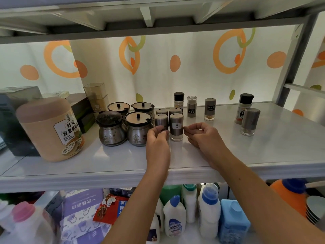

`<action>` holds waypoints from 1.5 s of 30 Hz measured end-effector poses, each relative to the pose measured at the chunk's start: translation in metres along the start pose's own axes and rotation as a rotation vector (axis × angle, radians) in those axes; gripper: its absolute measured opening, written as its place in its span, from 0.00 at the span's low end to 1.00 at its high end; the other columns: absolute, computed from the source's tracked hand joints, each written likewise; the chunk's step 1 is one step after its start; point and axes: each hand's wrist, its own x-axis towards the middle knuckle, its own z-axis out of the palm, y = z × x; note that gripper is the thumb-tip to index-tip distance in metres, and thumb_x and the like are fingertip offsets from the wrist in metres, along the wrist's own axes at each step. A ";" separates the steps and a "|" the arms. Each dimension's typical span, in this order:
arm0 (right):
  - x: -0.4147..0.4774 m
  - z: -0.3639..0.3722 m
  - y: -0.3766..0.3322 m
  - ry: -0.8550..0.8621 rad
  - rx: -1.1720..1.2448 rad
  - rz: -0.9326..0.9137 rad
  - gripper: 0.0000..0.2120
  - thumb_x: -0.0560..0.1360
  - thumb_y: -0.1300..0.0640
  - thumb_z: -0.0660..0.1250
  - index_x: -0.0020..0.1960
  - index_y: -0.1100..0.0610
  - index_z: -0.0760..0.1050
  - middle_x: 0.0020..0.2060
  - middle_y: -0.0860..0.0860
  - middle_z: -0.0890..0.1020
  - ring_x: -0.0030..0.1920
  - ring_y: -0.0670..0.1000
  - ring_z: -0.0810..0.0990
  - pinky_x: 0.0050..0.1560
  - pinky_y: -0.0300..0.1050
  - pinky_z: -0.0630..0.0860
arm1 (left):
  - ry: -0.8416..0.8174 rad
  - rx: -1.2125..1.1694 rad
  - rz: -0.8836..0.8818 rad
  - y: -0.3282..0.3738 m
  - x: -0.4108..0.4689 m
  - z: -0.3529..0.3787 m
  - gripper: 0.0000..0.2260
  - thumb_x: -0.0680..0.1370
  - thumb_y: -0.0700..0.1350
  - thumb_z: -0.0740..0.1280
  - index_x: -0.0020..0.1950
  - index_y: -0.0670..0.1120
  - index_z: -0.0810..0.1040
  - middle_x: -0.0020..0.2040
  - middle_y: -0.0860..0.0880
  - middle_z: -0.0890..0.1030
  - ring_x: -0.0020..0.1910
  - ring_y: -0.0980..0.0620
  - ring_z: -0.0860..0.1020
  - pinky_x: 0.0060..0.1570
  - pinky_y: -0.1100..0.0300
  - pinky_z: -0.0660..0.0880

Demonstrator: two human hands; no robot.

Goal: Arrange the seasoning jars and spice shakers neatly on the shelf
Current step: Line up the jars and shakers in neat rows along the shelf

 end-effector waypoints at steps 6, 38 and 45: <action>-0.024 -0.036 -0.014 0.063 -0.033 -0.122 0.12 0.77 0.69 0.62 0.51 0.54 0.76 0.50 0.50 0.85 0.52 0.47 0.84 0.54 0.43 0.81 | -0.053 0.051 0.108 0.011 -0.027 0.011 0.11 0.80 0.39 0.58 0.50 0.48 0.79 0.49 0.47 0.82 0.52 0.51 0.80 0.54 0.60 0.75; 0.064 -0.125 -0.069 -0.016 -0.751 -0.030 0.15 0.71 0.53 0.76 0.50 0.64 0.79 0.46 0.61 0.82 0.50 0.58 0.83 0.52 0.54 0.83 | -0.505 0.279 -0.094 -0.014 -0.018 0.110 0.14 0.77 0.40 0.60 0.55 0.50 0.82 0.58 0.48 0.81 0.60 0.49 0.77 0.66 0.51 0.71; 0.075 -0.075 -0.068 -0.100 -0.724 -0.080 0.16 0.70 0.52 0.77 0.46 0.65 0.82 0.39 0.59 0.82 0.40 0.54 0.79 0.50 0.54 0.82 | -0.489 0.401 0.019 -0.006 -0.007 0.074 0.14 0.78 0.41 0.59 0.58 0.51 0.80 0.57 0.51 0.81 0.57 0.52 0.76 0.60 0.56 0.73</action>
